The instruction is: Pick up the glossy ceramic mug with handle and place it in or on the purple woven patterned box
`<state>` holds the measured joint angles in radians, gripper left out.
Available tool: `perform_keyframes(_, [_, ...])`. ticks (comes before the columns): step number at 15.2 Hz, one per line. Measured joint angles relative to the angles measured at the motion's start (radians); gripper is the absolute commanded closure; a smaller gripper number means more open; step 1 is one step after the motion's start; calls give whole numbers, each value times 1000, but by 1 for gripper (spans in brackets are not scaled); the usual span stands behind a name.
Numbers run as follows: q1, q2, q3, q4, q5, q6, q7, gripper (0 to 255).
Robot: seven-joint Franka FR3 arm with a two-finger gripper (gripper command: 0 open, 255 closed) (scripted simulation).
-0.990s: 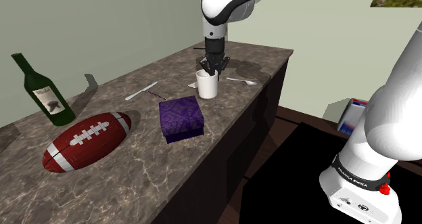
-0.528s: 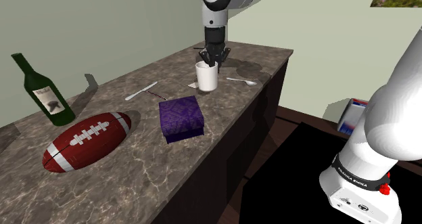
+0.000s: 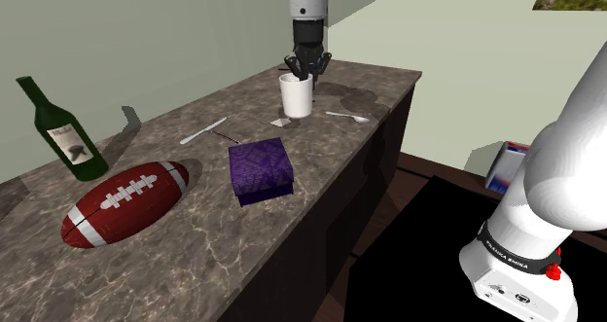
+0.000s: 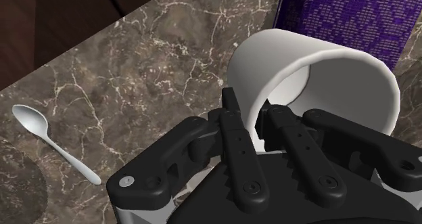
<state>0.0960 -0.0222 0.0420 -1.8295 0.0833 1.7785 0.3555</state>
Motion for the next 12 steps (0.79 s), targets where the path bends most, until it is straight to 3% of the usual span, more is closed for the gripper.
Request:
perform_keyframes(6, [0,4,0,83,-1,-79,7,255])
perform_keyframes(12, [58,39,59,166,-2,-117,126,255])
